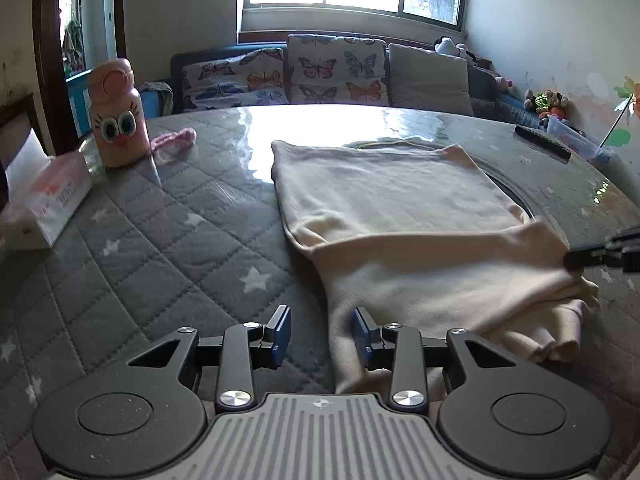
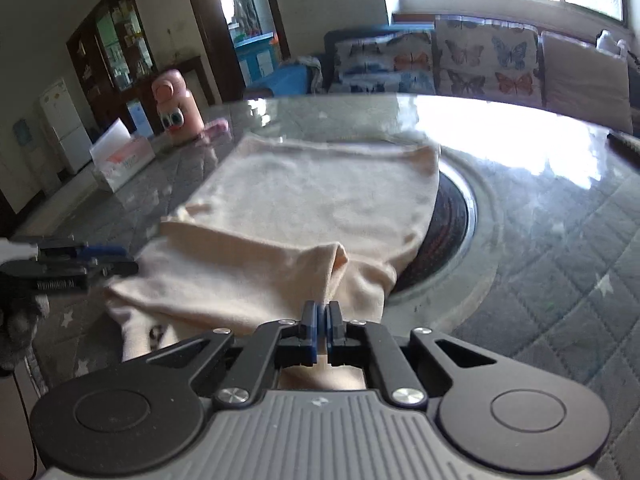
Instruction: Fold clothes
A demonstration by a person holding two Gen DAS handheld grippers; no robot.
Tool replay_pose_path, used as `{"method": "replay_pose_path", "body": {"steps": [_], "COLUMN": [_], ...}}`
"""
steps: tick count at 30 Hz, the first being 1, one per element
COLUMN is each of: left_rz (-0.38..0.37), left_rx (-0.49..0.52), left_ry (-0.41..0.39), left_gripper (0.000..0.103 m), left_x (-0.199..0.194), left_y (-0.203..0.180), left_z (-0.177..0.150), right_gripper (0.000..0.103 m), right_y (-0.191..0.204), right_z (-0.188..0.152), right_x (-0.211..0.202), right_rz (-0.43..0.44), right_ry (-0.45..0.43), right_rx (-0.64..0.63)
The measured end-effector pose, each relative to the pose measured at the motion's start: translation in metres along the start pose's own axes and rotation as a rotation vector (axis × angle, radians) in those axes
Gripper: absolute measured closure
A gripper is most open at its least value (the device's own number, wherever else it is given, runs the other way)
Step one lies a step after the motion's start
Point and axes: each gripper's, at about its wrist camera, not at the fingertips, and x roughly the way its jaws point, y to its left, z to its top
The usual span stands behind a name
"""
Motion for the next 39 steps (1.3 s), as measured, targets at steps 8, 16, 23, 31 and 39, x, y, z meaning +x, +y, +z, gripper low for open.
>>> {"method": "replay_pose_path", "body": {"steps": [8, 16, 23, 31, 39], "left_rz": [-0.025, -0.036, -0.038, -0.153, -0.223], "left_rx": [0.037, 0.074, 0.095, 0.179, 0.247], "left_ry": [-0.047, -0.008, -0.009, -0.038, -0.017], "left_gripper": [0.068, 0.071, 0.072, 0.072, 0.071], "left_x": [0.006, 0.041, 0.036, 0.014, 0.021], "left_y": [-0.012, -0.024, -0.025, -0.063, -0.096], "left_z": [0.026, 0.034, 0.03, 0.021, 0.011], "right_gripper": [0.087, 0.087, 0.086, 0.085, 0.073], "right_y": [-0.004, 0.012, 0.007, 0.023, 0.028], "right_z": [0.017, 0.029, 0.02, 0.003, 0.003], "right_x": [-0.003, 0.037, 0.032, 0.019, 0.01], "right_rz": [0.002, 0.022, 0.016, 0.056, 0.049], "right_ry": [-0.07, -0.046, -0.019, 0.006, -0.027], "right_rx": [-0.006, -0.101, -0.111, -0.186, -0.198]}}
